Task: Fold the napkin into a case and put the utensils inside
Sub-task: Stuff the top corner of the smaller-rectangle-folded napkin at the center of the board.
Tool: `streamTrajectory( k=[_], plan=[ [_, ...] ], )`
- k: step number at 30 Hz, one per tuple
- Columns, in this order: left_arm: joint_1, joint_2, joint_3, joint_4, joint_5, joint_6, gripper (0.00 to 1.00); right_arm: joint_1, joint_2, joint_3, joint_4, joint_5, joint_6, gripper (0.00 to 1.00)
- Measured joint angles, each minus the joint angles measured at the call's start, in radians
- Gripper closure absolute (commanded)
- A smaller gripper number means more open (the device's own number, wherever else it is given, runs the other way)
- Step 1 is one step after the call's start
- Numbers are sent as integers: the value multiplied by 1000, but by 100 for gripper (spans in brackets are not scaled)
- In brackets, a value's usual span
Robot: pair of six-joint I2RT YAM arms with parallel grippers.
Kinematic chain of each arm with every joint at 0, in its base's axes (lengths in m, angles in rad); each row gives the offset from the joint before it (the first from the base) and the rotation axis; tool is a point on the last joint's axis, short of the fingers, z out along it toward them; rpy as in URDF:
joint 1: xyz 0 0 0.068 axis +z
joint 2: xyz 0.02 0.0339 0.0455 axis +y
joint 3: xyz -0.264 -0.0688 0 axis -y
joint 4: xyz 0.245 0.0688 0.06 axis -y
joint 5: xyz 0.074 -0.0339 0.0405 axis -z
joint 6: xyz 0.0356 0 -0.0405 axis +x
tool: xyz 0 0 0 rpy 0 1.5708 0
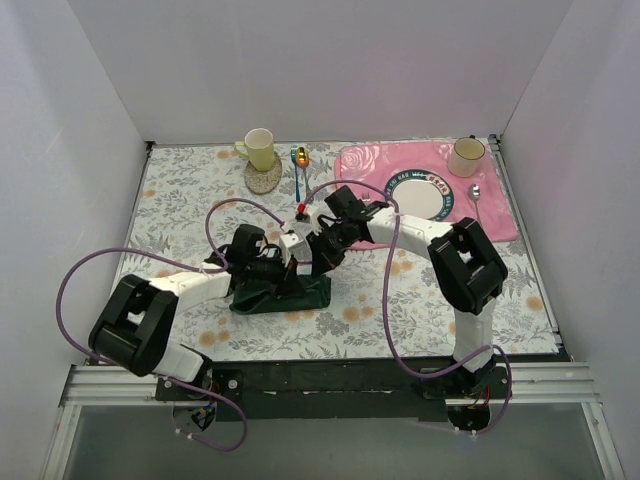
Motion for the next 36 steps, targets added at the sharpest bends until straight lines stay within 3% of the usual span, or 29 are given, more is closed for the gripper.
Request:
streamTrajectory(
  k=[2,8,13,21,24,28,36],
  plan=[
    [-10,-31,-25,23,-15,3,100,12,0,0,-1,1,14,98],
    [-61,-79,-56,57,-47,19,100,47,0,-15,16,36,58,82],
    [-64,-81,-58,60,-62,21,100,80,2,-35,22,96,76,75],
    [-64,-95,-68,63,-67,22,100,111,3,-39,40,196,101,72],
    [-64,-95,-68,63,-67,22,100,117,12,-39,44,232,100,78],
    [-65,-95,-68,61,-71,22,100,132,32,-41,57,266,102,99],
    [-66,-95,-67,23,-74,18,100,137,21,-47,64,297,93,99]
  ],
)
